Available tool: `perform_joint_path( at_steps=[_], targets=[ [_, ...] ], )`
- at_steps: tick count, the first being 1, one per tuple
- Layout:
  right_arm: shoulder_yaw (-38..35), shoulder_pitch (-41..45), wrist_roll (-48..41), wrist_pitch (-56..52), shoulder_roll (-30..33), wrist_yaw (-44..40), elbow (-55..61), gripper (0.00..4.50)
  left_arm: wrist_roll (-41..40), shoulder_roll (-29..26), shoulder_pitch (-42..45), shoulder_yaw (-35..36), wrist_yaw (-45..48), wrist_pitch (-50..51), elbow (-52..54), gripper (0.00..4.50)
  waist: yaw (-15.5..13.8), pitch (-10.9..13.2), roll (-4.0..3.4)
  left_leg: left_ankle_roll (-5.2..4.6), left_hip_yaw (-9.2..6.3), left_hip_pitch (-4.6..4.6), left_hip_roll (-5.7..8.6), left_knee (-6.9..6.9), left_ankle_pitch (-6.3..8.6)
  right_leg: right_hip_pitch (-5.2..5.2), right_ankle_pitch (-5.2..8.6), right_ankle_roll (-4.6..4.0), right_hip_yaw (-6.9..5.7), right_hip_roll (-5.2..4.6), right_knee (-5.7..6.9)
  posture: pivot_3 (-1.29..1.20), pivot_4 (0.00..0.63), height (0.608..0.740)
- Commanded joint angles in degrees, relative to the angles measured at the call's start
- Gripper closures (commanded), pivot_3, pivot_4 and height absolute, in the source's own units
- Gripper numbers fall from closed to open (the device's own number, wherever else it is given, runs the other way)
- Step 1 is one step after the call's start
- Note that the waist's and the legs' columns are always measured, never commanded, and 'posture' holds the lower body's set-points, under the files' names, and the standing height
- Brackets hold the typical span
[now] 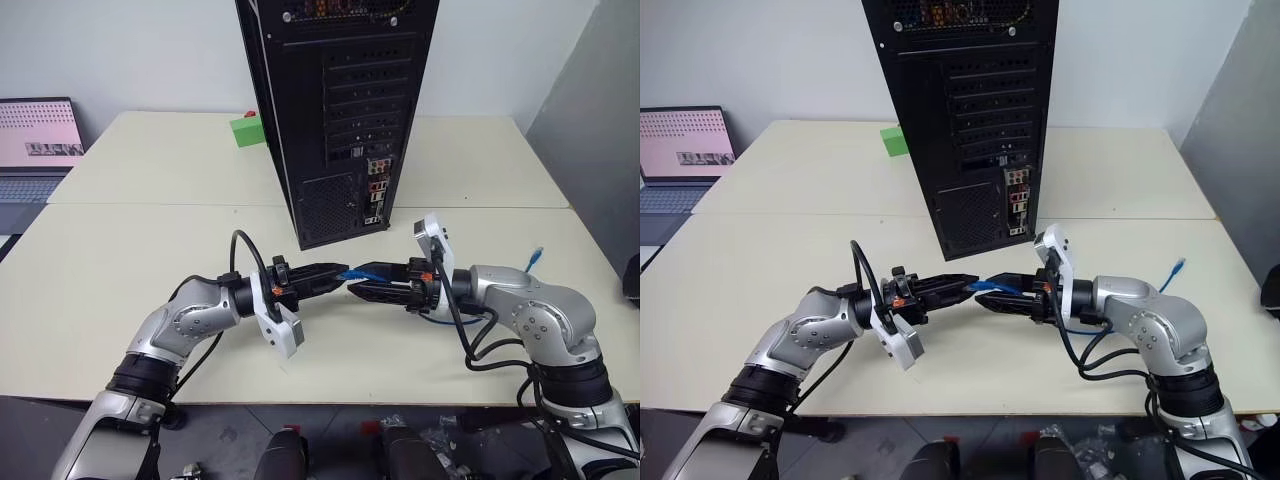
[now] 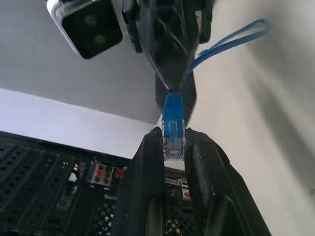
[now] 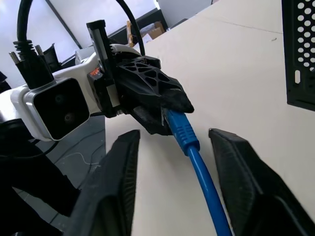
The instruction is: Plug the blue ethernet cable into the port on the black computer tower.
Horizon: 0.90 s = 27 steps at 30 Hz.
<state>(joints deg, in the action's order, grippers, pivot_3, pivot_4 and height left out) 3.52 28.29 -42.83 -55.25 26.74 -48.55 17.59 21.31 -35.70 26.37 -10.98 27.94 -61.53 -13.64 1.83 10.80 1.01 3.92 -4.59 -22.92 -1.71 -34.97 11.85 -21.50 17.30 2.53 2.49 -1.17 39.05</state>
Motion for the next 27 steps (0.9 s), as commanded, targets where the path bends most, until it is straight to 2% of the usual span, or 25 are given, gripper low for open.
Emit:
perform_joint_path(
  at_steps=[1, 7, 16, 18, 23, 26, 27],
  targets=[
    [-1.45, 1.82, -2.29, -0.22, 0.40, -0.98, 0.37, 3.21, 0.15, -0.19, 0.38, -0.08, -1.46, -0.68, 2.05, 4.21, 0.00, 0.00, 0.00, 0.00, 0.00, 0.00, 0.00, 0.00, 0.00, 0.00, 0.00, 0.00, 0.00, 0.00, 0.00, 0.00, 0.150, 0.740],
    [-2.28, 2.94, -4.25, -1.33, 1.33, -2.09, -0.92, 4.49, 0.38, -0.53, 0.52, -0.25, -2.11, -1.39, 1.64, 4.21, -0.02, 0.00, 0.00, 0.00, 0.00, 0.00, 0.00, 0.00, 0.00, 0.00, 0.00, 0.00, 0.00, 0.00, 0.00, 0.00, 0.150, 0.740],
    [-2.54, 4.60, -6.40, -2.52, 2.97, -4.51, -3.02, 4.50, -0.19, -0.43, -0.03, -0.27, -2.63, -1.41, 1.73, 4.21, -0.01, 0.00, 0.00, 0.00, 0.00, 0.00, 0.00, 0.00, 0.00, 0.00, 0.00, 0.00, 0.00, 0.00, 0.00, 0.00, 0.150, 0.740],
    [-2.37, 4.68, -6.50, -2.61, 3.36, -4.91, -3.08, 4.50, -2.04, -0.55, -0.63, -0.73, -1.90, 0.17, 2.38, 3.50, -0.02, 0.00, 0.00, 0.00, 0.00, 0.00, 0.00, 0.00, 0.00, 0.00, 0.00, 0.00, 0.00, 0.00, 0.00, 0.00, 0.150, 0.740],
    [-1.96, 4.73, -6.05, -2.03, 4.19, -4.99, -3.27, 4.50, -6.64, -1.42, -1.76, -2.10, 1.15, 4.81, 3.27, 2.49, -0.01, 0.00, 0.00, 0.00, -0.01, -0.01, 0.00, 0.00, 0.00, 0.00, 0.00, 0.00, -0.01, 0.00, 0.00, 0.00, 0.150, 0.740],
    [-1.96, 4.15, -4.23, -0.34, 5.14, -4.43, -3.00, 4.50, -12.00, -2.14, -3.77, -2.47, 4.08, 10.12, 4.71, 1.97, 0.02, 0.00, 0.00, 0.00, 0.00, 0.00, 0.00, 0.00, 0.00, 0.00, 0.00, 0.00, 0.01, 0.00, 0.00, 0.00, 0.150, 0.740],
    [-2.47, 3.67, -2.59, 1.39, 5.49, -3.16, -2.66, 4.50, -15.67, -2.01, -5.57, -1.88, 5.20, 14.95, 6.24, 1.80, 0.04, 0.00, 0.00, 0.00, 0.00, -0.01, 0.00, 0.00, 0.00, -0.01, 0.00, 0.00, 0.00, 0.00, 0.00, 0.00, 0.150, 0.740]
  ],
)
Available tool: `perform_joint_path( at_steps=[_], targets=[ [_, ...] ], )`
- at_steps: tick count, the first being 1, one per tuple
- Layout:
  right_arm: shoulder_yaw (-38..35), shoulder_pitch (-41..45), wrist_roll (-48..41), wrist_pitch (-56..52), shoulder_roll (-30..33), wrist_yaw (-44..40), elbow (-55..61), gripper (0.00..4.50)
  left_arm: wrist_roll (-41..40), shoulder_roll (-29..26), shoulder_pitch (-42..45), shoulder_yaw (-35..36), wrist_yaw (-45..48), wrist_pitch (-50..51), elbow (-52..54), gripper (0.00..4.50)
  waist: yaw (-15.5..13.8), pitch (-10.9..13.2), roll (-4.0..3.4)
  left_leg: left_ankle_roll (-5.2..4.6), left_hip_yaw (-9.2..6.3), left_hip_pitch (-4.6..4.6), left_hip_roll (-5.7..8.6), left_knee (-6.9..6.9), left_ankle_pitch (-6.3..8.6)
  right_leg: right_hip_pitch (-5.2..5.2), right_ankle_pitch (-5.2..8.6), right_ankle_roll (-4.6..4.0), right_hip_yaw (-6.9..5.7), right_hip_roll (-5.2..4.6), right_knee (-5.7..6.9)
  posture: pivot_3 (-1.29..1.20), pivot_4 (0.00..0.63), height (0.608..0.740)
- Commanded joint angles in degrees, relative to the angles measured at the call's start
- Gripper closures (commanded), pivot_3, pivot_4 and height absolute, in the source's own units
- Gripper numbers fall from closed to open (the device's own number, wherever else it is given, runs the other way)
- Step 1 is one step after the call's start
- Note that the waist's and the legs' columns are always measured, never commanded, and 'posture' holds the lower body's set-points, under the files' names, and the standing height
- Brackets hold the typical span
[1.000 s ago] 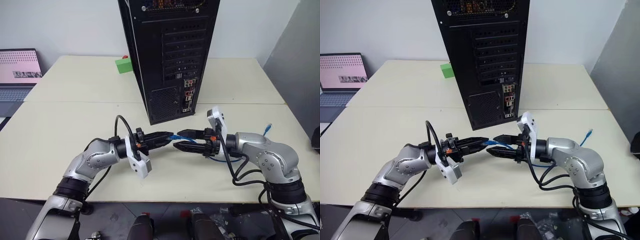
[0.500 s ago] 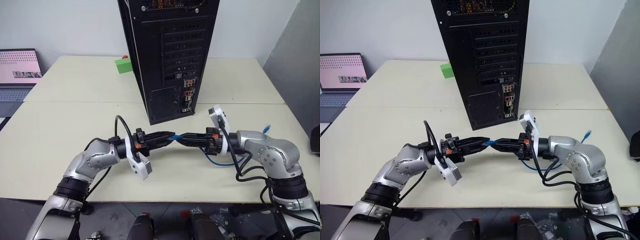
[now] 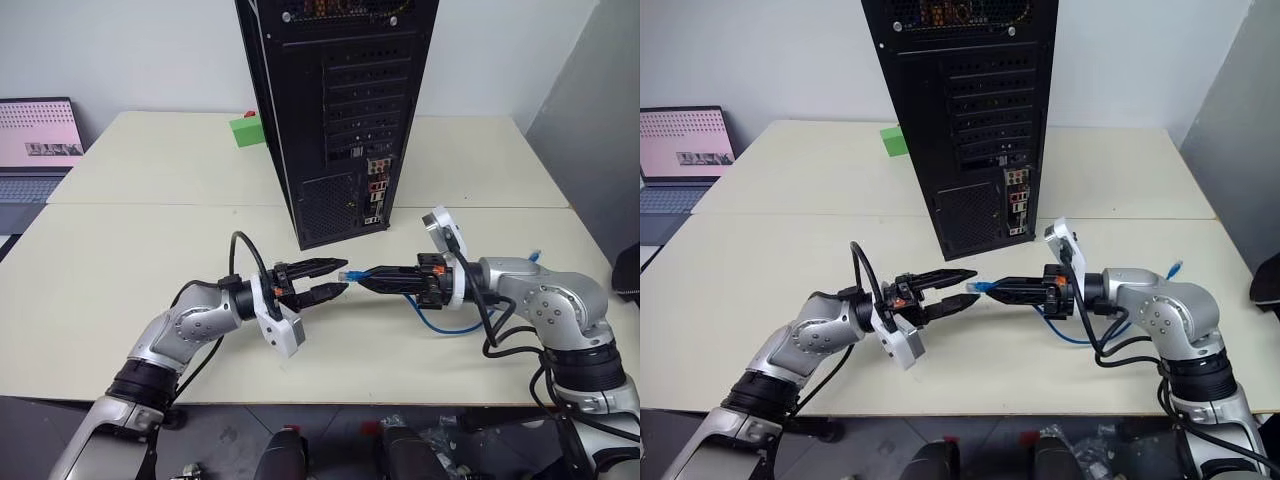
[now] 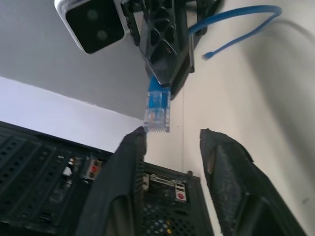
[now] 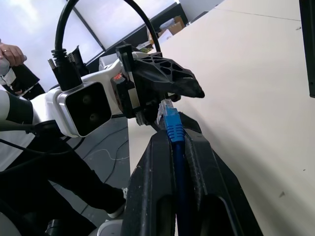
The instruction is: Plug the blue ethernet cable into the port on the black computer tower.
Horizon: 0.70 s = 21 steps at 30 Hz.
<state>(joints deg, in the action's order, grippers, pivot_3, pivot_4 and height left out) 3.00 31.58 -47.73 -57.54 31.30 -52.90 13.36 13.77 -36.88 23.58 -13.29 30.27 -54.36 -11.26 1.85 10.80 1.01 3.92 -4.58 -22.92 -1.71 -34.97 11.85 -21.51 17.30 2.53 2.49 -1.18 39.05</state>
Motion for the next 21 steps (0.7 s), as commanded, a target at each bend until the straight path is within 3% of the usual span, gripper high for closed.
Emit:
perform_joint_path(
  at_steps=[1, 6, 14, 21],
  targets=[
    [-2.91, -0.18, 4.52, 6.02, 0.71, 3.77, 2.05, 4.50, -11.91, -0.95, -4.73, 0.77, 4.44, 13.59, 6.23, 1.61, 0.11, 0.00, 0.00, 0.00, 0.00, 0.00, -0.01, 0.00, 0.00, -0.01, 0.00, 0.00, 0.00, 0.00, 0.00, 0.00, 0.150, 0.740],
    [-6.38, -2.79, 8.28, 8.75, -2.83, 15.56, 6.23, 4.50, -22.05, 2.26, -10.21, 3.57, 2.90, 39.65, 18.03, 0.54, 0.05, 0.00, 0.00, 0.00, -0.02, -0.03, -0.01, 0.01, 0.00, -0.03, 0.00, 0.00, -0.01, 0.00, 0.02, 0.00, 0.150, 0.740],
    [-4.63, -3.30, 19.05, 8.52, -18.29, 42.54, 10.76, 4.50, -20.22, 9.93, -9.21, 5.20, -4.24, 58.60, 26.71, 0.54, 0.15, 0.00, 0.00, 0.01, -0.03, -0.02, -0.02, 0.02, 0.00, -0.07, 0.01, 0.01, 0.01, 0.04, 0.05, 0.00, 0.150, 0.740],
    [-1.69, -2.20, 25.91, 10.59, -28.52, 53.39, 9.95, 4.50, -20.74, 13.67, -7.66, 5.78, -5.44, 64.90, 29.06, 0.54, 0.05, 0.00, 0.00, 0.01, -0.02, -0.08, -0.02, 0.04, -0.01, -0.15, 0.00, 0.00, 0.04, 0.03, 0.05, 0.00, 0.150, 0.740]
  ],
)
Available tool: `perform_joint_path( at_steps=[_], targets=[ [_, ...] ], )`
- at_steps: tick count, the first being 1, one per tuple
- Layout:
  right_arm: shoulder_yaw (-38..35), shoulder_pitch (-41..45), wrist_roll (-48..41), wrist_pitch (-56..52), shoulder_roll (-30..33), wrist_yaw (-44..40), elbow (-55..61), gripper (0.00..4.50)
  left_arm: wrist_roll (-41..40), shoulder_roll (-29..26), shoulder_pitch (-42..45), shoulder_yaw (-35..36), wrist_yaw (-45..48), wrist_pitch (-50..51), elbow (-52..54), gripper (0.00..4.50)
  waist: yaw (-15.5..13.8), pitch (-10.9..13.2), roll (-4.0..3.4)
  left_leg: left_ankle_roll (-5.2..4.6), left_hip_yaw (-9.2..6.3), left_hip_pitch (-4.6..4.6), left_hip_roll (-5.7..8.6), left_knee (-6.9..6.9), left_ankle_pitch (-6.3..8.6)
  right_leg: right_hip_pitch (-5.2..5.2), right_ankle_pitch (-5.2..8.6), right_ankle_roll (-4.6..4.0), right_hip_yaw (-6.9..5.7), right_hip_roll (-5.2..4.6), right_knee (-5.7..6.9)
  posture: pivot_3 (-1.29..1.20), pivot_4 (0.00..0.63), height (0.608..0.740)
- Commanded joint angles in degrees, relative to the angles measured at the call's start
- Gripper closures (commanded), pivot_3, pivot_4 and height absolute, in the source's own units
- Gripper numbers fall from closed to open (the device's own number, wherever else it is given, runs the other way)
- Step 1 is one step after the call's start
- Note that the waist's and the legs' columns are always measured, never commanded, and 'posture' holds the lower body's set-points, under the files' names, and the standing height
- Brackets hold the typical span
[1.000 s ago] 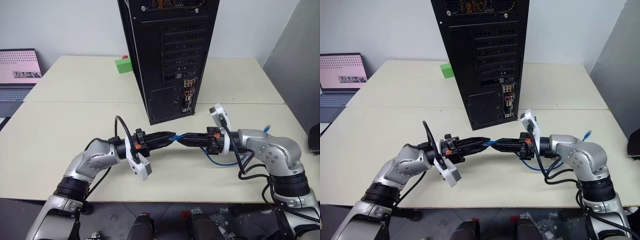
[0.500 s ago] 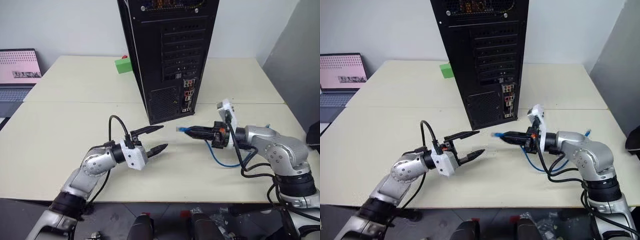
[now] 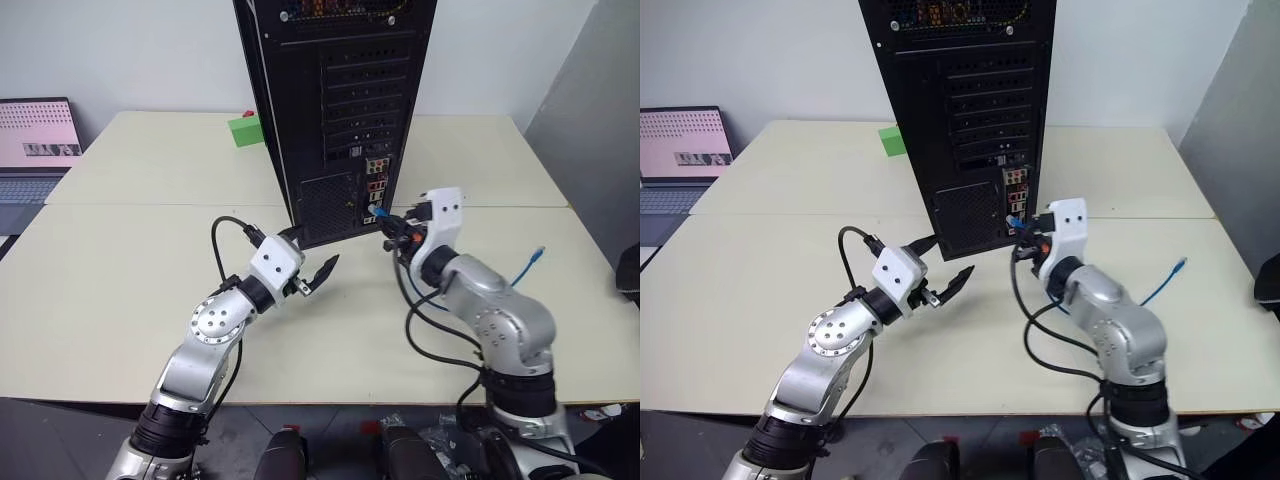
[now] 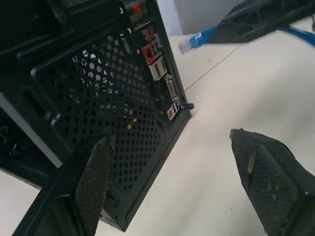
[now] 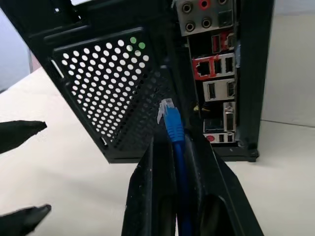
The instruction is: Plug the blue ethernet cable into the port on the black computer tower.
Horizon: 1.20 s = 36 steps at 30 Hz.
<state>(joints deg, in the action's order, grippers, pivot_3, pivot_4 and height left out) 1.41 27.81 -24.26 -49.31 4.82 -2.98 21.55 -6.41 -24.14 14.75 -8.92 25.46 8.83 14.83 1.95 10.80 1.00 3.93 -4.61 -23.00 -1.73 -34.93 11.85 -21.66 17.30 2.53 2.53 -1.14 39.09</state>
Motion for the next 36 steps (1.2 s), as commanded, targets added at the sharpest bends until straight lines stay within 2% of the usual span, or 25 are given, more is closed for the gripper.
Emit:
perform_joint_path(
  at_steps=[1, 5, 13, 36],
  targets=[
    [-0.08, 1.95, 3.18, 3.06, -3.40, 4.60, 1.01, 4.50, -1.54, 1.43, 1.42, 1.64, -0.21, 2.60, 3.32, 0.54, -0.07, 0.00, 0.00, 0.00, 0.01, 0.00, 0.00, 0.00, 0.00, 0.00, 0.00, 0.00, 0.00, 0.00, 0.00, 0.00, 0.150, 0.740],
    [0.20, 3.61, 6.38, 5.90, -5.76, 6.88, -1.78, 4.50, -3.07, 3.38, 2.21, 2.65, -0.19, 4.29, 3.74, 0.54, -0.06, 0.00, 0.00, 0.00, 0.01, 0.00, 0.00, 0.00, 0.00, -0.01, 0.00, 0.00, 0.00, -0.01, -0.01, 0.00, 0.150, 0.740],
    [-0.35, 5.56, 7.83, 7.87, -6.66, 6.20, -5.44, 4.50, -2.56, 5.36, 3.52, 3.02, -0.71, 4.21, 3.26, 0.54, -0.06, 0.00, 0.00, 0.00, 0.02, -0.01, 0.00, 0.00, 0.00, -0.02, 0.00, -0.01, 0.02, -0.01, -0.01, 0.00, 0.150, 0.740],
    [-0.53, 8.24, 10.56, 13.43, -7.35, 4.69, -13.05, 4.50, -1.08, 5.64, 3.07, 3.18, -0.52, 3.99, 3.12, 0.54, -0.04, 0.00, 0.00, 0.00, 0.03, -0.03, 0.00, 0.03, 0.00, -0.05, 0.00, -0.01, 0.02, -0.01, -0.01, 0.00, 0.150, 0.740]
  ],
)
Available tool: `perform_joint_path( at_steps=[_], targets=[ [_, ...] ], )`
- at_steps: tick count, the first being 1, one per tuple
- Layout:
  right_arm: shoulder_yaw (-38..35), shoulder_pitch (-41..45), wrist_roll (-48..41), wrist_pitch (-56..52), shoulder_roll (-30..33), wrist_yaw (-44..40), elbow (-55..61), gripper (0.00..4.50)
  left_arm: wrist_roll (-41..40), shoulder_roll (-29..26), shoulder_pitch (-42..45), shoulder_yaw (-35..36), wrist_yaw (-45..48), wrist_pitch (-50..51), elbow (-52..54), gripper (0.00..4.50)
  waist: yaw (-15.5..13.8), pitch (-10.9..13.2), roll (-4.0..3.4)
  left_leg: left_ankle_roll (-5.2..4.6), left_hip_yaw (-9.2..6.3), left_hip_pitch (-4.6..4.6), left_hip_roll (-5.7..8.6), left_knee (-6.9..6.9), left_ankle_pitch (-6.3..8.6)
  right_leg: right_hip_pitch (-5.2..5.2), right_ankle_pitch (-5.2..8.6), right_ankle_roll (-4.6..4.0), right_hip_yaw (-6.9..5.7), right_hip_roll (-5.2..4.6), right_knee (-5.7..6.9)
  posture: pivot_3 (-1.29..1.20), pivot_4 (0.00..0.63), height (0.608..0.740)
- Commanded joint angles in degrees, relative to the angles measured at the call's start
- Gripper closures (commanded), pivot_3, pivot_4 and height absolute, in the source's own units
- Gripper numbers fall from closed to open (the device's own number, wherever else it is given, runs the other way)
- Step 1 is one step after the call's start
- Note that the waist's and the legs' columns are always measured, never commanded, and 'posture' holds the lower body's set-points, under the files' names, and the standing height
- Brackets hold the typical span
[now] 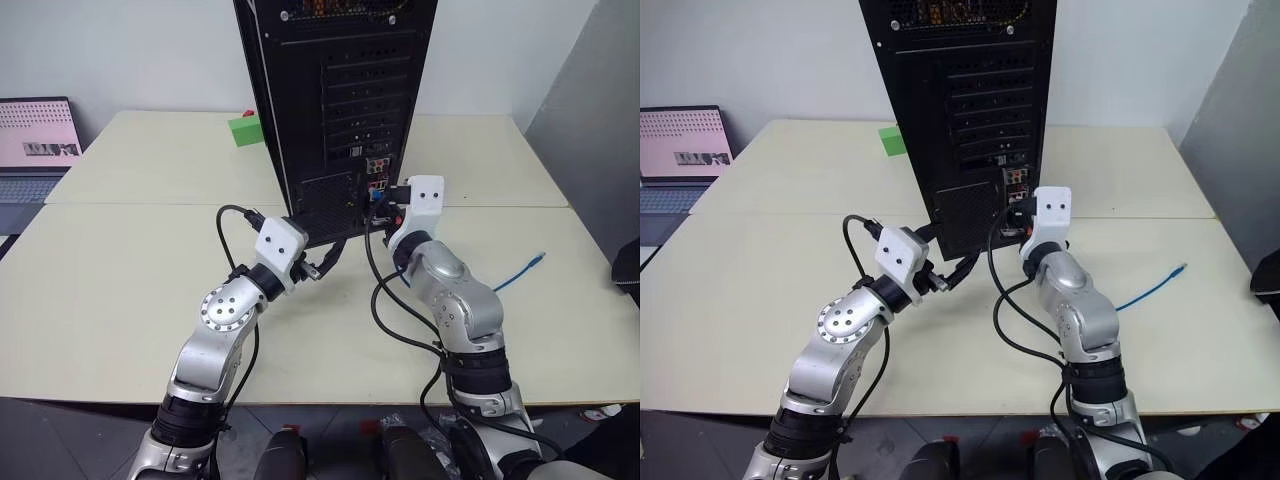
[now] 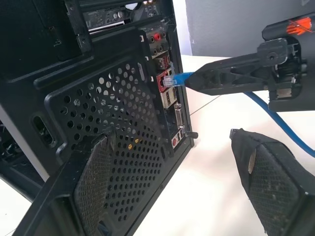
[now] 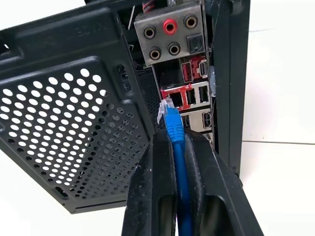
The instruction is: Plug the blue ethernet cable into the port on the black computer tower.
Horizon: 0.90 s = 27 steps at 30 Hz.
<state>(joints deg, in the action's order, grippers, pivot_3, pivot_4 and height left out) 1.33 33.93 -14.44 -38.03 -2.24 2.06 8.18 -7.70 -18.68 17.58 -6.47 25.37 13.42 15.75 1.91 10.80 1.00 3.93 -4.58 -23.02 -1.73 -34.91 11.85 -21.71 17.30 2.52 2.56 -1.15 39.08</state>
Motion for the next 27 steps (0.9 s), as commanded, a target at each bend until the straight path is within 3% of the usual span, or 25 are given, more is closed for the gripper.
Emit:
perform_joint_path(
  at_steps=[1, 27],
  targets=[
    [-0.47, 2.25, 0.81, 2.33, -0.28, -0.35, 0.06, 4.50, 0.24, 0.16, 0.23, 0.74, -0.41, -0.61, 2.17, 0.54, 0.01, 0.00, 0.00, 0.00, 0.01, 0.00, 0.00, 0.00, 0.00, 0.00, 0.00, 0.00, 0.01, 0.00, 0.00, 0.00, 0.150, 0.740],
    [-0.64, 0.59, 2.18, -0.86, -0.48, -0.05, 3.57, 4.50, 0.72, -0.10, -0.13, 0.48, 0.03, -1.05, 2.32, 0.54, 0.02, 0.00, 0.00, 0.00, 0.01, -0.02, 0.00, 0.03, 0.00, -0.03, 0.00, 0.00, 0.02, 0.00, -0.02, 0.00, 0.150, 0.740]
  ],
)
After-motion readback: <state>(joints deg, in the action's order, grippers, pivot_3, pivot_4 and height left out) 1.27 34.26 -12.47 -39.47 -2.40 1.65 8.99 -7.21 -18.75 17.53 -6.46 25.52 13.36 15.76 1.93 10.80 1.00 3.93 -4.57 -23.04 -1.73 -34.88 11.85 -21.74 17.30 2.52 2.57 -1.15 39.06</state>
